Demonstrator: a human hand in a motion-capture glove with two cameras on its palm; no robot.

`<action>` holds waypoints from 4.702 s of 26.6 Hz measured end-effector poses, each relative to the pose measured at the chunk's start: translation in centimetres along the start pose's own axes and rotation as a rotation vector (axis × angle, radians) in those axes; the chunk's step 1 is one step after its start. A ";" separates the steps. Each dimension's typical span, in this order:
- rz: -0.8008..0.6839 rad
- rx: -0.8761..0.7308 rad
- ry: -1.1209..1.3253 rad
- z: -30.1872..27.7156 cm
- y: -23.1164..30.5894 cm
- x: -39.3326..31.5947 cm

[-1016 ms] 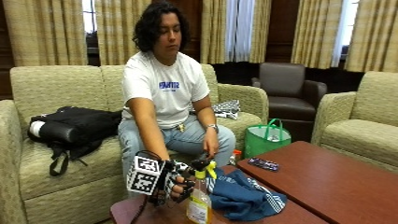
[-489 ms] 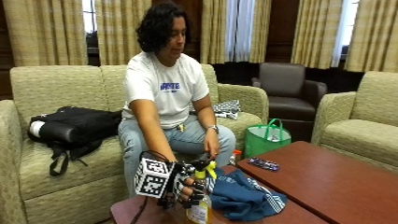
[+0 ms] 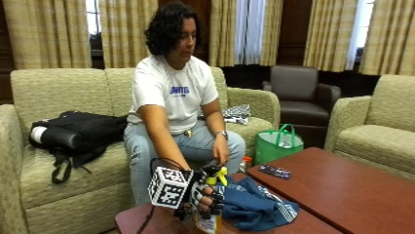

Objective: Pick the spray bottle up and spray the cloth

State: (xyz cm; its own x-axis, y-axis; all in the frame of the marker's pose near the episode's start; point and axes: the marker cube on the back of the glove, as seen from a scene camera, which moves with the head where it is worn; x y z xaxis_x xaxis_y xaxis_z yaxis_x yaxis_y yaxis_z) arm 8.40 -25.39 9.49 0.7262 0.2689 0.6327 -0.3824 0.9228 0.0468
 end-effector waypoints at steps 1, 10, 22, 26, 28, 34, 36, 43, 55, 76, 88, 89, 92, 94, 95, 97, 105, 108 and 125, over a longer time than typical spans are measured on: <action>0.000 0.009 -0.005 -0.1 -0.2 -0.1; -0.046 0.032 -0.008 0.1 -3.2 -0.6; -0.088 0.046 -0.032 0.4 -6.3 -1.5; -0.100 0.033 -0.053 0.2 -7.0 -2.4; -0.098 0.035 -0.078 0.2 -7.0 -2.6; -0.100 0.056 -0.165 0.3 -6.9 -2.6; -0.103 0.074 -0.189 0.2 -6.7 -2.5; -0.121 0.142 -0.198 -1.4 -5.9 -3.1; -0.326 0.127 -0.091 -7.1 -1.0 -11.3; -0.333 -0.387 0.667 1.3 5.4 -15.3; -0.318 -0.613 1.148 7.7 6.8 -10.9; -0.314 -0.628 1.176 8.3 6.9 -10.5; -0.318 -0.675 1.263 9.8 7.5 -9.3; -0.335 -0.706 1.328 10.9 8.0 -8.6; -0.343 -0.719 1.358 11.4 8.2 -8.2; -0.353 -0.738 1.408 12.4 8.7 -7.5; -0.375 -0.842 1.543 14.3 10.0 -5.0; -0.418 -0.862 1.647 14.1 9.6 -4.2; -0.370 -0.887 1.719 14.9 10.0 -2.8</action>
State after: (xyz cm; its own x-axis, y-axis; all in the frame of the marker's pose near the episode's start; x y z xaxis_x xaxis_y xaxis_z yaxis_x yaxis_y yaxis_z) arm -5.93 -21.03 19.69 0.5898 -0.5023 -0.6324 -0.1598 0.6950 -0.7010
